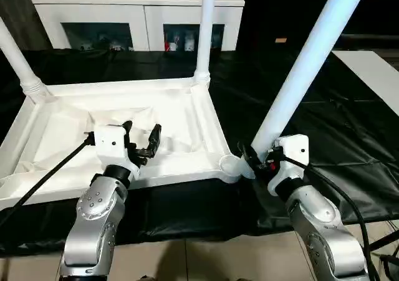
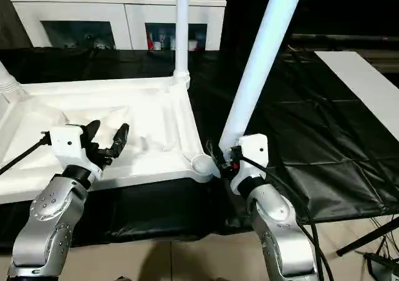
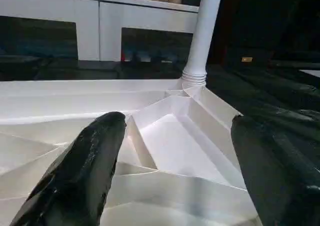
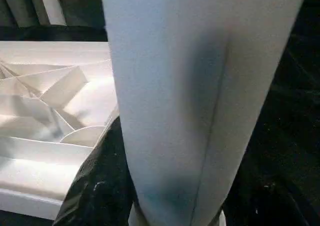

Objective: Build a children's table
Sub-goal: Insert table leg to table base

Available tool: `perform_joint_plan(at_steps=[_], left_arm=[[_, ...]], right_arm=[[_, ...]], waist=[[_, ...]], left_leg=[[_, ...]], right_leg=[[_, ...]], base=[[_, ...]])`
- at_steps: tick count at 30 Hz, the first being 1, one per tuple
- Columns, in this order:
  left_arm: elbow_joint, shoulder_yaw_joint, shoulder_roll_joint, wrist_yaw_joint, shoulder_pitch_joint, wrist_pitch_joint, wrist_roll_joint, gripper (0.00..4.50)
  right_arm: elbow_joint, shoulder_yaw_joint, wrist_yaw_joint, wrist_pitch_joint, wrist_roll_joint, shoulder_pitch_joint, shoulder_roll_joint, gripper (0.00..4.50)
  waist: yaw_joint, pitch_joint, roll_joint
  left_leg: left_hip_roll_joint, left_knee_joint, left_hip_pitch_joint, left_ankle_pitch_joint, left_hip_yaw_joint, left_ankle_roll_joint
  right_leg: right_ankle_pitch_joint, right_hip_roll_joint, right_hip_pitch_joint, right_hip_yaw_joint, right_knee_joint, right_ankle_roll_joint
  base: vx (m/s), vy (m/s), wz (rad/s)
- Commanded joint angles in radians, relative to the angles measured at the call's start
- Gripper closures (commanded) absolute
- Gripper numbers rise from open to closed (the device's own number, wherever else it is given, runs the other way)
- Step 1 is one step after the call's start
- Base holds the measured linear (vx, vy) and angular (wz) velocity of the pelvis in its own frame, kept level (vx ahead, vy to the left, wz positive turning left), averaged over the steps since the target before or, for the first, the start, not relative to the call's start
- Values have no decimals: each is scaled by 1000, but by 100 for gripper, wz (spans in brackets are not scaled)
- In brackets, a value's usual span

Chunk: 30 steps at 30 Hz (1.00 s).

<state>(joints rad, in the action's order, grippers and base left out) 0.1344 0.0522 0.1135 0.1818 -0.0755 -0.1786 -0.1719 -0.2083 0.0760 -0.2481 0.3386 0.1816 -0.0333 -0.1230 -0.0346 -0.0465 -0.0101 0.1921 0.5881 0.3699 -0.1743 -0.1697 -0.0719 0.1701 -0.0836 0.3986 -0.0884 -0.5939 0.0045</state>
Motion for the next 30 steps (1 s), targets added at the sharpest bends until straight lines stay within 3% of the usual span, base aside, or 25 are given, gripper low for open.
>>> perform_joint_plan(at_steps=[1, 30], left_arm=[[12, -6, 5, 1, 8, 4, 6, 69], [12, -6, 5, 1, 8, 4, 6, 69]], right_arm=[[17, 0, 0, 15, -9, -1, -5, 264], [17, 0, 0, 15, -9, -1, -5, 264]], waist=[[-1, 50, 5], [-2, 49, 5]], left_leg=[[31, -80, -6, -384, 15, -4], [31, -80, -6, -383, 15, -4]], right_leg=[[400, -48, -32, 50, 93, -68], [400, -48, -31, 50, 93, -66]], base=[[0, 0, 0], [0, 0, 0]])
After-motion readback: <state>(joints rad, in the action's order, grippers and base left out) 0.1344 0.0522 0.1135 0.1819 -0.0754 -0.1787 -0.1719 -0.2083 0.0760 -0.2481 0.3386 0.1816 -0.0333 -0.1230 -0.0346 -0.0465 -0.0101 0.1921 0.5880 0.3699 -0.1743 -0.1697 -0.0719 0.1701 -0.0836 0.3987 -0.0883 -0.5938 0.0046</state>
